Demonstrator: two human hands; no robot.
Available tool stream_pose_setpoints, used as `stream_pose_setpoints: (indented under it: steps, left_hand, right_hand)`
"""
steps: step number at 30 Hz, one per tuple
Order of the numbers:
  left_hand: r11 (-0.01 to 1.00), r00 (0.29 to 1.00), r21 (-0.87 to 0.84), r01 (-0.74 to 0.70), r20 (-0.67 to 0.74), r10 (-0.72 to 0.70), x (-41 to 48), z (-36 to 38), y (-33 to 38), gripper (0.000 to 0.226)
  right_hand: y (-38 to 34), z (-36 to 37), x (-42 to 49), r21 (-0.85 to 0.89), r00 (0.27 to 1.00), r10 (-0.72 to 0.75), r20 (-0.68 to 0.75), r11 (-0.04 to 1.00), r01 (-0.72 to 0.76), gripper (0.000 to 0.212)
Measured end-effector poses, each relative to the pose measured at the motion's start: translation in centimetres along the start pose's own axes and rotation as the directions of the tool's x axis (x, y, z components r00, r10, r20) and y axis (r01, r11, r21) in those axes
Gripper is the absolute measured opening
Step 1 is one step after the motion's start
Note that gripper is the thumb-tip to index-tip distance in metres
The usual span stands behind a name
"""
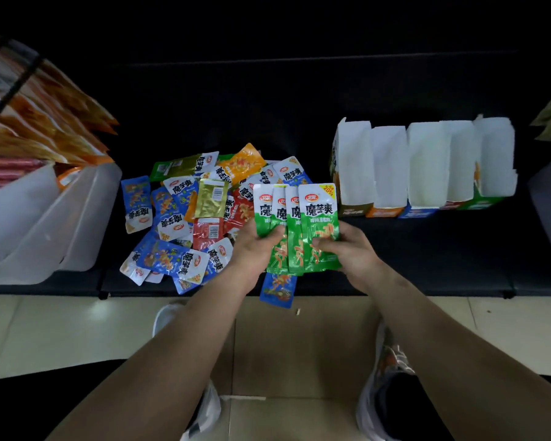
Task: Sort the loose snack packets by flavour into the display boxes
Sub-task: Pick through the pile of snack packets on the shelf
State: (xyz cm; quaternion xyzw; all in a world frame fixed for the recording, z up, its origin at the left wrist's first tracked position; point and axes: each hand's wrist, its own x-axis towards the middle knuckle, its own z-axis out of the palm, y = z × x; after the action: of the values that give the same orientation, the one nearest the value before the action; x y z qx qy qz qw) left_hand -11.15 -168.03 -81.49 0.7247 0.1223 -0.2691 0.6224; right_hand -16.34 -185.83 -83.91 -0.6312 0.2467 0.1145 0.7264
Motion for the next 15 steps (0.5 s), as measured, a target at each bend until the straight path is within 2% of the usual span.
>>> stream_pose_setpoints:
  steps: [1, 3, 5, 7, 9, 11, 15]
  left_hand:
    - [1.0, 1.0, 0.026, -0.013, -0.02, 0.013, -0.1, 0.3, 0.1, 0.02]
    - [0.998, 1.0, 0.057, -0.025, -0.014, 0.025, 0.2, 0.9, 0.0, 0.021]
    - [0.991, 0.998, 0.124, -0.059, -0.007, 0.06, 0.4, 1.7, -0.4, 0.061]
    - [0.991, 0.997, 0.116, -0.066, 0.042, 0.062, 0.7, 2.6, -0.5, 0.077]
    - [0.993, 0.997, 0.1, -0.06, 0.046, 0.055, 0.5, 3.7, -0.2, 0.074]
    - [0.996, 0.99, 0.085, -0.041, 0.14, 0.028, 0.6, 4.7, -0.2, 0.067]
    - [0.975, 0.979, 0.176, -0.133, 0.175, 0.102, 0.6, 6.4, 0.0, 0.041]
  right_hand:
    - [0.1, -0.4, 0.0, 0.012, 1.0, 0.006, -0.007, 1.0, -0.006, 0.026]
    - [0.4, -1.0, 0.1, 0.035, 1.0, 0.007, -0.026, 0.999, -0.006, 0.027]
    - [0.5, -1.5, -0.1, 0.042, 0.999, -0.004, -0.045, 0.999, 0.005, 0.028]
    - [0.6, -1.7, -0.2, 0.05, 0.998, -0.015, -0.056, 0.999, 0.017, 0.029]
    - [0.6, -1.8, -0.1, 0.056, 0.997, -0.019, -0.073, 0.998, 0.023, 0.027]
    - [0.6, -2.0, 0.0, 0.045, 0.996, -0.032, -0.077, 0.998, 0.035, 0.023]
    - [0.3, -2.3, -0.1, 0.005, 0.992, -0.001, -0.128, 1.0, 0.002, 0.025]
